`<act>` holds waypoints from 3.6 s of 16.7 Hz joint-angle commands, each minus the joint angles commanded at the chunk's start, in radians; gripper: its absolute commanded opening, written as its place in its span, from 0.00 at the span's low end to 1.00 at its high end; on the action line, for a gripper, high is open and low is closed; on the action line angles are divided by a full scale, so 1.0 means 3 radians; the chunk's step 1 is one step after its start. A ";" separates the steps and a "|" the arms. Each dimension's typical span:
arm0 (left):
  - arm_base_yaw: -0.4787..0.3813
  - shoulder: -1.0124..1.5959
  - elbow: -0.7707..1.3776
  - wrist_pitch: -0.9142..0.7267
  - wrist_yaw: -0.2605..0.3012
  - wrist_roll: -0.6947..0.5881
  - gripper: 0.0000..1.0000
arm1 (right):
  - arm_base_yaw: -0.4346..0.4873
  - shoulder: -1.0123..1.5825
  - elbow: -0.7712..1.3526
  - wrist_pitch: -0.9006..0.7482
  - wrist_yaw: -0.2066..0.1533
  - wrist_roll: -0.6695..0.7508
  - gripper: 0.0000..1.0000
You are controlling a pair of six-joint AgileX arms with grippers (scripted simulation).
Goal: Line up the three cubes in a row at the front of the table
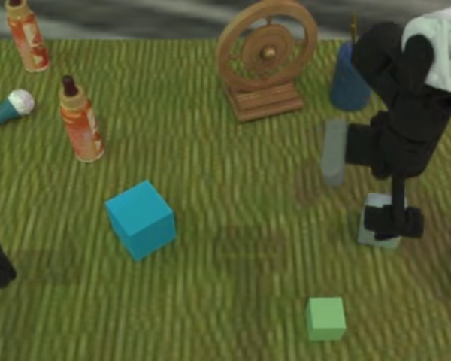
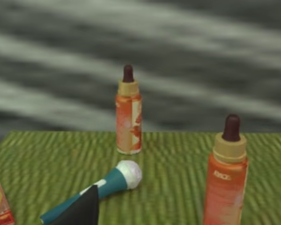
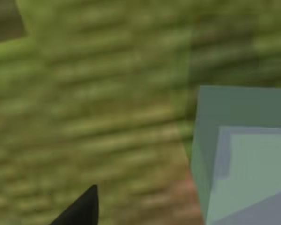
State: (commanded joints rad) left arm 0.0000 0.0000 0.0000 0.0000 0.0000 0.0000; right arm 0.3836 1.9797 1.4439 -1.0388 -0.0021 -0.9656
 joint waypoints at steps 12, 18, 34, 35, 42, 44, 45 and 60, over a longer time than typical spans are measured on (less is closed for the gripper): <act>0.0000 0.0000 0.0000 0.0000 0.0000 0.0000 1.00 | -0.0166 0.0363 -0.0140 0.0534 0.0014 -0.0072 1.00; 0.0000 0.0000 0.0000 0.0000 0.0000 0.0000 1.00 | -0.0167 0.0610 -0.0392 0.1015 0.0016 -0.0073 1.00; 0.0000 0.0000 0.0000 0.0000 0.0000 0.0000 1.00 | -0.0167 0.0610 -0.0392 0.1015 0.0016 -0.0073 0.00; 0.0000 0.0000 0.0000 0.0000 0.0000 0.0000 1.00 | -0.0167 0.0610 -0.0392 0.1015 0.0016 -0.0073 0.00; 0.0000 0.0000 0.0000 0.0000 0.0000 0.0000 1.00 | -0.0158 0.0515 -0.0384 0.0929 -0.0011 -0.0030 0.00; 0.0000 0.0000 0.0000 0.0000 0.0000 0.0000 1.00 | -0.0154 0.0494 -0.0353 0.0873 -0.0011 -0.0033 0.00; 0.0000 0.0000 0.0000 0.0000 0.0000 0.0000 1.00 | -0.0148 0.0463 -0.0312 0.0799 -0.0009 -0.0039 0.00; 0.0000 0.0000 0.0000 0.0000 0.0000 0.0000 1.00 | 0.0096 0.0145 0.0062 0.0091 -0.0010 0.0097 0.00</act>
State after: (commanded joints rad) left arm 0.0000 0.0000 0.0000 0.0000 0.0000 0.0000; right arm 0.4123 2.0232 1.4625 -1.0115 -0.0051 -0.9364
